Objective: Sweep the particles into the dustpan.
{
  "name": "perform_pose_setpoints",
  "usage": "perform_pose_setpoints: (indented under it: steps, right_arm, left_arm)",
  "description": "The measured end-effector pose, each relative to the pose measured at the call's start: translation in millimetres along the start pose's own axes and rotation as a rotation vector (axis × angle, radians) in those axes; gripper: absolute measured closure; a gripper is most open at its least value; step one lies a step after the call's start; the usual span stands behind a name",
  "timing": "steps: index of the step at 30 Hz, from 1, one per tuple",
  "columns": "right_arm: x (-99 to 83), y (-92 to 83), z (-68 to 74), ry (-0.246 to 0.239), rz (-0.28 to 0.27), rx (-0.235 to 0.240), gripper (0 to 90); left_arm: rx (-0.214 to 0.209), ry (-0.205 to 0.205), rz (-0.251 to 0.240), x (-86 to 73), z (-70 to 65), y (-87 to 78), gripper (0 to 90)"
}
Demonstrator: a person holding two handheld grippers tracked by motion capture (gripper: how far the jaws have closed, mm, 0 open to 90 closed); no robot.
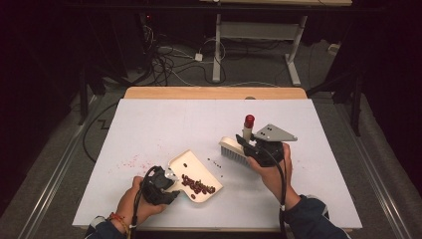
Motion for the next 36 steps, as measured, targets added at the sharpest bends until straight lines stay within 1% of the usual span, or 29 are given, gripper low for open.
perform_pose_setpoints:
  steps: [2, 4, 5, 6, 7, 8, 9, 11, 12, 13, 14, 15, 16, 17, 19, 21, 22, 23, 24, 26, 28, 29, 30, 32, 34, 35, 36]
  right_arm:
    - [-2.7, 4.5, 3.1, -0.015, 0.009, -0.009, 69.9]
    - [-4.2, 6.8, 7.9, -0.018, 0.006, -0.008, 69.9]
    - [-4.2, 6.8, 7.9, -0.018, 0.006, -0.008, 69.9]
    - [-4.2, 7.9, 10.9, -0.028, 0.006, -0.017, 69.9]
    - [-5.1, 10.5, 17.6, -0.009, -0.004, -0.020, 69.9]
    - [-5.7, 12.7, 21.4, 0.001, -0.006, -0.011, 70.0]
    - [-5.7, 12.7, 21.4, 0.001, -0.006, -0.011, 70.0]
    - [-6.4, 17.2, 30.5, -0.013, -0.017, -0.021, 69.9]
    - [-6.9, 19.4, 34.9, -0.019, -0.016, -0.004, 69.9]
    - [-9.3, 22.5, 44.6, -0.033, -0.008, 0.014, 69.6]
    - [-10.5, 23.1, 49.5, -0.050, -0.003, 0.023, 69.5]
    - [-10.5, 23.1, 49.5, -0.050, -0.003, 0.023, 69.5]
    - [-11.8, 22.5, 53.6, -0.060, 0.004, 0.034, 69.6]
    - [-12.8, 21.6, 56.9, -0.063, -0.001, 0.044, 69.6]
    - [-13.7, 18.8, 60.9, -0.071, 0.005, 0.065, 69.7]
    - [-13.4, 15.6, 62.9, -0.062, 0.006, 0.083, 69.9]
    - [-12.8, 13.3, 64.2, -0.051, 0.006, 0.112, 70.0]
    - [-12.8, 13.3, 64.2, -0.051, 0.006, 0.112, 70.0]
    - [-12.5, 11.0, 65.6, -0.052, 0.003, 0.127, 70.0]
    - [-12.3, 10.1, 65.9, -0.050, 0.001, 0.129, 70.0]
    - [-10.2, 7.3, 63.9, -0.037, -0.003, 0.151, 70.0]
    - [-10.2, 7.3, 63.9, -0.037, -0.003, 0.151, 70.0]
    - [-7.2, 4.0, 61.5, -0.033, -0.023, 0.146, 70.0]
    - [-5.8, 2.4, 60.2, -0.030, -0.033, 0.144, 70.0]
    - [-3.5, -3.3, 55.3, -0.024, -0.040, 0.144, 70.0]
    - [-3.5, -3.3, 55.3, -0.024, -0.040, 0.144, 70.0]
    - [-3.1, -5.2, 53.1, -0.030, -0.038, 0.136, 69.9]
  left_arm:
    - [-0.002, -0.002, 0.001, 3.0, -2.4, 1.7, 63.8]
    - [-0.006, -0.004, 0.002, 5.5, -3.5, 3.2, 63.8]
    - [-0.008, -0.007, 0.004, 6.7, -4.1, 4.1, 63.8]
    - [-0.011, -0.010, 0.001, 7.7, -4.4, 4.8, 63.8]
    - [-0.020, -0.011, 0.002, 8.6, -4.0, 4.9, 63.8]
    - [-0.025, -0.015, 0.001, 9.5, -3.7, 5.1, 63.9]
    - [-0.025, -0.018, 0.001, 10.2, -3.7, 5.3, 63.9]
    - [-0.024, -0.020, 0.003, 11.0, -3.3, 5.7, 63.8]
    - [-0.024, -0.020, 0.005, 11.4, -3.0, 6.1, 63.8]
    - [-0.022, -0.024, 0.002, 11.8, -3.1, 6.8, 63.8]
    - [-0.022, -0.026, 0.002, 12.1, -3.1, 7.1, 63.8]
    - [-0.022, -0.024, 0.004, 12.2, -2.9, 7.2, 63.8]
    - [-0.022, -0.023, 0.005, 12.4, -2.8, 7.3, 63.8]
    - [-0.024, -0.022, 0.005, 12.3, -2.7, 7.0, 63.8]
    - [-0.026, -0.027, 0.003, 12.0, -2.3, 7.2, 63.8]
    - [-0.027, -0.026, 0.004, 11.7, -1.8, 7.0, 63.8]
    - [-0.031, -0.025, 0.004, 10.9, -0.5, 6.4, 63.8]
    - [-0.031, -0.025, 0.004, 10.9, -0.5, 6.4, 63.8]
    - [-0.033, -0.027, 0.005, 10.6, 0.3, 6.4, 63.8]
    - [-0.033, -0.029, 0.005, 10.5, 0.7, 6.5, 63.8]
    - [-0.034, -0.028, 0.005, 10.4, 1.0, 6.5, 63.8]
    - [-0.033, -0.028, 0.004, 10.2, 1.1, 6.4, 63.8]
    - [-0.033, -0.027, 0.005, 10.0, 1.3, 6.3, 63.8]
    - [-0.035, -0.030, 0.003, 9.4, 1.7, 6.2, 63.8]
    - [-0.031, -0.031, 0.003, 8.7, 0.7, 5.9, 63.8]
    - [-0.031, -0.031, 0.003, 8.7, 0.7, 5.9, 63.8]
    - [-0.031, -0.026, 0.007, 8.2, 0.5, 5.4, 63.8]
Point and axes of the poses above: each handheld gripper's, and its own axes: y roughly forward along the jaws, x roughly out of its top, z roughly to its left, the point moved 2 cm from there along y, roughly forward along the jaws, and after that the axes turned 13 degrees about y, right-handed, at the moved point
